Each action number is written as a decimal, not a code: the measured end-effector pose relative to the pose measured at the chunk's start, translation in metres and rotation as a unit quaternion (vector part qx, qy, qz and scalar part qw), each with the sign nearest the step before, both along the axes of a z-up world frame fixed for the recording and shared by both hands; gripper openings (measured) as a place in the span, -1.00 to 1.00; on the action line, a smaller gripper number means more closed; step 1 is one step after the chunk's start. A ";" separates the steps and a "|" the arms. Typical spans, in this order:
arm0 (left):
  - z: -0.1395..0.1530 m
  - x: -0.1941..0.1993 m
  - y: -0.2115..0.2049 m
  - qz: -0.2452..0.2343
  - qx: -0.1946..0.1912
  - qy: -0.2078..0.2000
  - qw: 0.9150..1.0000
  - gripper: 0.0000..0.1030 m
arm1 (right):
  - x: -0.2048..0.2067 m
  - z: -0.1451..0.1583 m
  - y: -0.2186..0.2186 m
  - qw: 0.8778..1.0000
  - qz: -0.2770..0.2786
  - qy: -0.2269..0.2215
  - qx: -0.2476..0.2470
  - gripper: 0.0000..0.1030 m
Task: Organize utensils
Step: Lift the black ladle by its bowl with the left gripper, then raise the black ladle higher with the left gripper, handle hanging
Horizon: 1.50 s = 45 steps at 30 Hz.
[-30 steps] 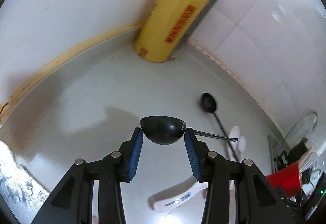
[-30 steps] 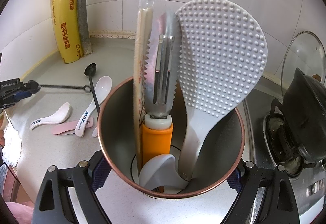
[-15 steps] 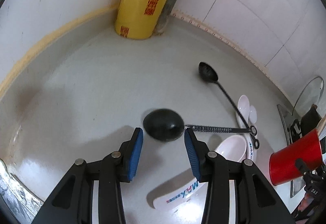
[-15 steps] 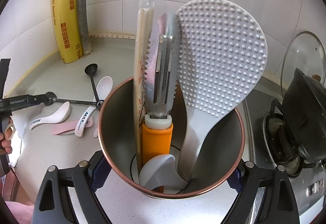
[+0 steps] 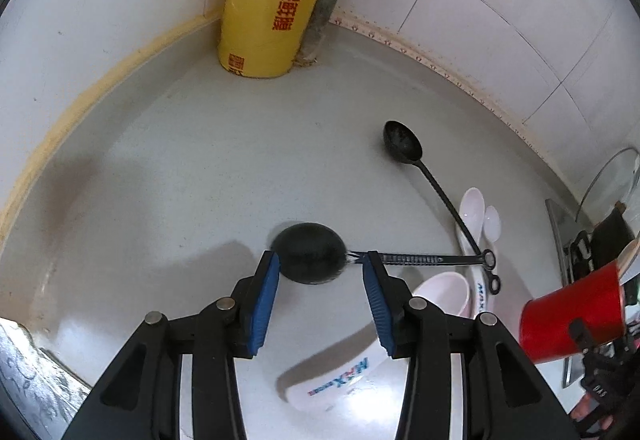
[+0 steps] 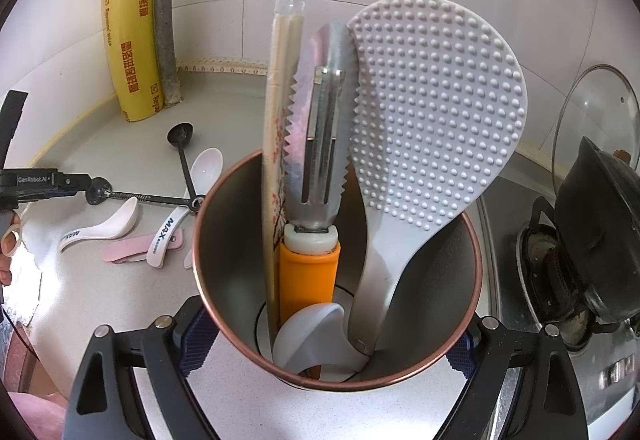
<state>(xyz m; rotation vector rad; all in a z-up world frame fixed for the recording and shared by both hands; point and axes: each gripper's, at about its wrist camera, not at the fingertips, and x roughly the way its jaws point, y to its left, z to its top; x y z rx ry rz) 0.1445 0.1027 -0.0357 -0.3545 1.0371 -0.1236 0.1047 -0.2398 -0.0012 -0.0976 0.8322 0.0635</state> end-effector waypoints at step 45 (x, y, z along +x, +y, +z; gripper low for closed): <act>-0.012 0.114 -0.042 0.094 0.076 0.181 0.976 -0.14 | -0.004 0.003 -0.001 1.000 -0.002 -0.006 0.005 0.81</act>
